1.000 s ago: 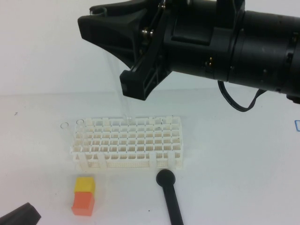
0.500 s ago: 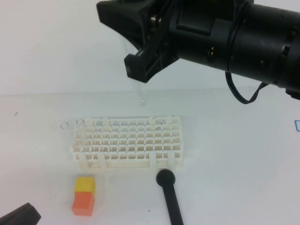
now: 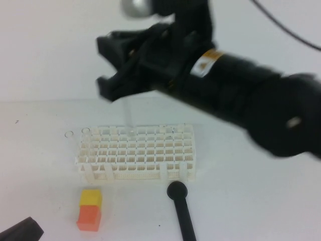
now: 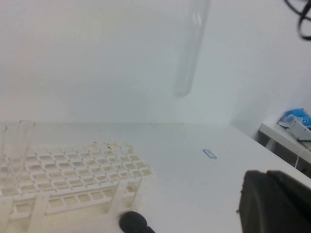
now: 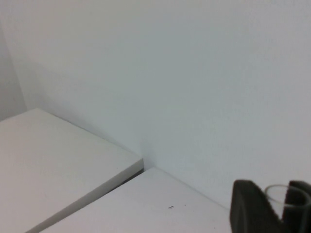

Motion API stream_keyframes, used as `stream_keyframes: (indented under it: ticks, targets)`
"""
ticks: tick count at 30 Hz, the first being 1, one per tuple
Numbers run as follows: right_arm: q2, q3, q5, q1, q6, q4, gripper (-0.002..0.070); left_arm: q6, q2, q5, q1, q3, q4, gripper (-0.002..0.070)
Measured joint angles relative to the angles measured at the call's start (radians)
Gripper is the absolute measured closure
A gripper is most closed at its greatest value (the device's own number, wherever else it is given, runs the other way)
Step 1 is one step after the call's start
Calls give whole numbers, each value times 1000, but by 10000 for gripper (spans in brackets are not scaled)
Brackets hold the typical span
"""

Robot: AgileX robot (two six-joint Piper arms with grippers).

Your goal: Place the test tubes

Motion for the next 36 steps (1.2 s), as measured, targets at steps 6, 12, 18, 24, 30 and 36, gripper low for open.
stream_keyframes:
  ticks: [6,12,18,24,30,36]
  targets:
    - [185,0,-317,41,46,-101,551,0,0,0,0,0,0,676]
    - [339,0,-580,41,63,-103,551,0,0,0,0,0,0,676]
    - [433,-1,-650,54,125,-103,551,0,0,0,0,0,12,676]
    - [493,-2,-706,63,167,-103,551,0,0,0,0,0,12,676]
    - [521,-2,-747,63,179,-105,551,0,0,0,0,0,14,676]
    - [532,-3,-767,63,185,-105,551,0,0,0,0,0,14,676]
